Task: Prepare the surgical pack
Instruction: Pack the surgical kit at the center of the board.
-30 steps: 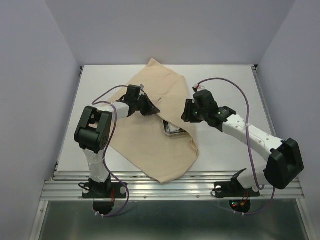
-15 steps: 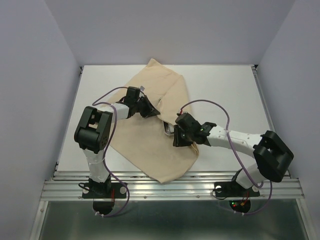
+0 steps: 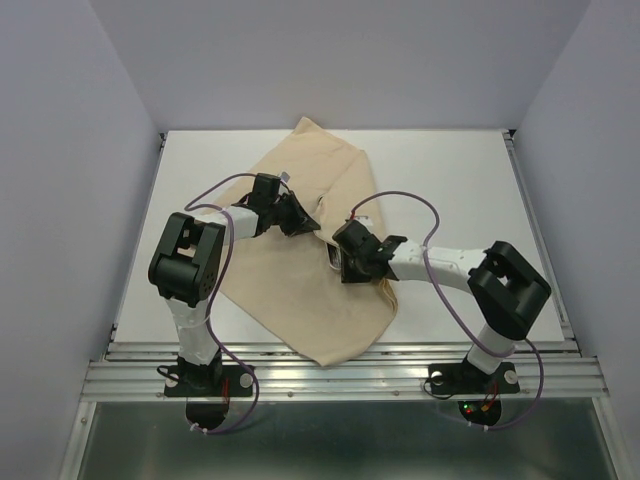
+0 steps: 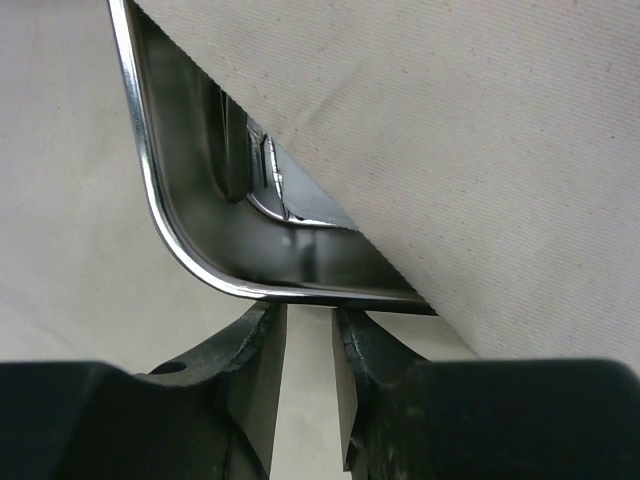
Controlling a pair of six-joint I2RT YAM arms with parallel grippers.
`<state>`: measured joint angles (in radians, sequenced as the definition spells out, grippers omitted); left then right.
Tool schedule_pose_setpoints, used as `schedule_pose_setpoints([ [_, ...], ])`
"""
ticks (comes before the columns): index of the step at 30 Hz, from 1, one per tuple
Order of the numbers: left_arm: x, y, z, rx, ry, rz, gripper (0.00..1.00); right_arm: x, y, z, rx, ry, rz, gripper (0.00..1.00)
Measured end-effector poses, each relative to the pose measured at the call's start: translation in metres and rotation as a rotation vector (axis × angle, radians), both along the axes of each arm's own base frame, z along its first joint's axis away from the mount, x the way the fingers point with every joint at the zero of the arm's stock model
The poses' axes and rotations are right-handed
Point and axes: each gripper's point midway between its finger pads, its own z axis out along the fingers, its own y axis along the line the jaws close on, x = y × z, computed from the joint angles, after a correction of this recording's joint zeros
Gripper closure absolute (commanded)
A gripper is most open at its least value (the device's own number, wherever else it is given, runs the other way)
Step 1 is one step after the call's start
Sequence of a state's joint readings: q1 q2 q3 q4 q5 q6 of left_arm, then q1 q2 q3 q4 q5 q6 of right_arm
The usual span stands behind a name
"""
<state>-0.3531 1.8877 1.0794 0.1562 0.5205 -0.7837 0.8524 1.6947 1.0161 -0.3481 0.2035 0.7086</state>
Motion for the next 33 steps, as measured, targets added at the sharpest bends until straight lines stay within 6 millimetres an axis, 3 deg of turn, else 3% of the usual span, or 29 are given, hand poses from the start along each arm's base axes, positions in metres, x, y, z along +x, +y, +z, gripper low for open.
schedule_pose_setpoints([
  [33,-0.004,-0.001,-0.001,-0.004,0.011,-0.018,1.0,0.018,-0.007,-0.002,-0.03,-0.013,-0.034,0.68],
])
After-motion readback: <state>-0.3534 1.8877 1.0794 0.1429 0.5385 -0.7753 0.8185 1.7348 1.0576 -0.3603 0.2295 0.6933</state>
